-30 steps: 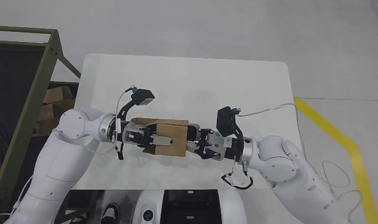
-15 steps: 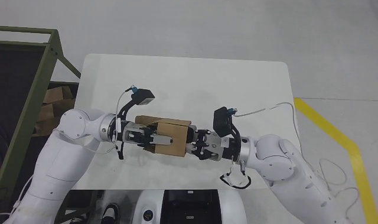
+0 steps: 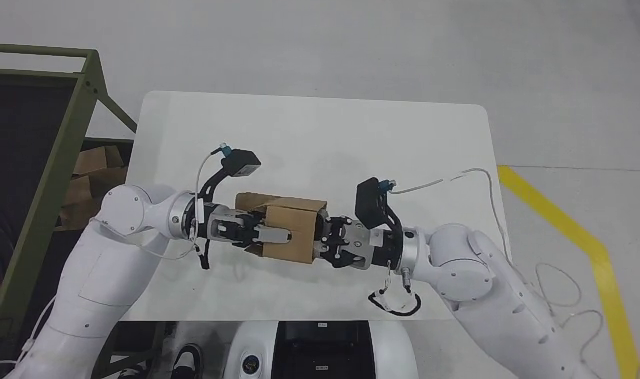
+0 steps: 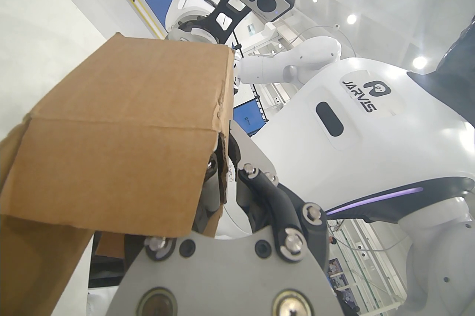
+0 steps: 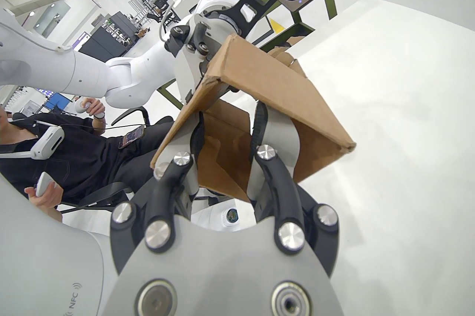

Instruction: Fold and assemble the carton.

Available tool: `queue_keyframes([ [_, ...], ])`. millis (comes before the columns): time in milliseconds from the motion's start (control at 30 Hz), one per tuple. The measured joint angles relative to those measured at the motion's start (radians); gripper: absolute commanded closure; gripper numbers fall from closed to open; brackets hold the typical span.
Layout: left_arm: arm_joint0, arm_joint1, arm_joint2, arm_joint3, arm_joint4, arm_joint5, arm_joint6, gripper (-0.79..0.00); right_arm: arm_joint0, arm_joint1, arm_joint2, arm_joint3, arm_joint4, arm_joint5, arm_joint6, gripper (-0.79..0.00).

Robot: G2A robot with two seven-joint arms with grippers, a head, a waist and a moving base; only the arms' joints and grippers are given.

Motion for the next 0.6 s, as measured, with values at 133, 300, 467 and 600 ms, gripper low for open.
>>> queue_keyframes([
  [133,0.001,0.001,-0.006,0.009,-0.008,-0.002,0.002,0.000,-0.043,0.009,0.038,-0.020,-0.013,-0.018,-0.024,-0.308],
  [300,-0.002,0.001,-0.007,0.016,-0.014,-0.002,0.002,0.000,-0.106,0.022,0.094,-0.042,-0.019,-0.047,-0.045,-0.305],
  [467,-0.005,0.000,-0.003,0.018,-0.013,-0.002,0.002,0.000,-0.161,0.033,0.143,-0.057,-0.021,-0.081,-0.060,-0.305],
  [600,-0.009,0.000,0.000,0.019,-0.011,-0.003,0.004,0.000,-0.179,0.037,0.159,-0.062,-0.020,-0.090,-0.061,-0.308],
])
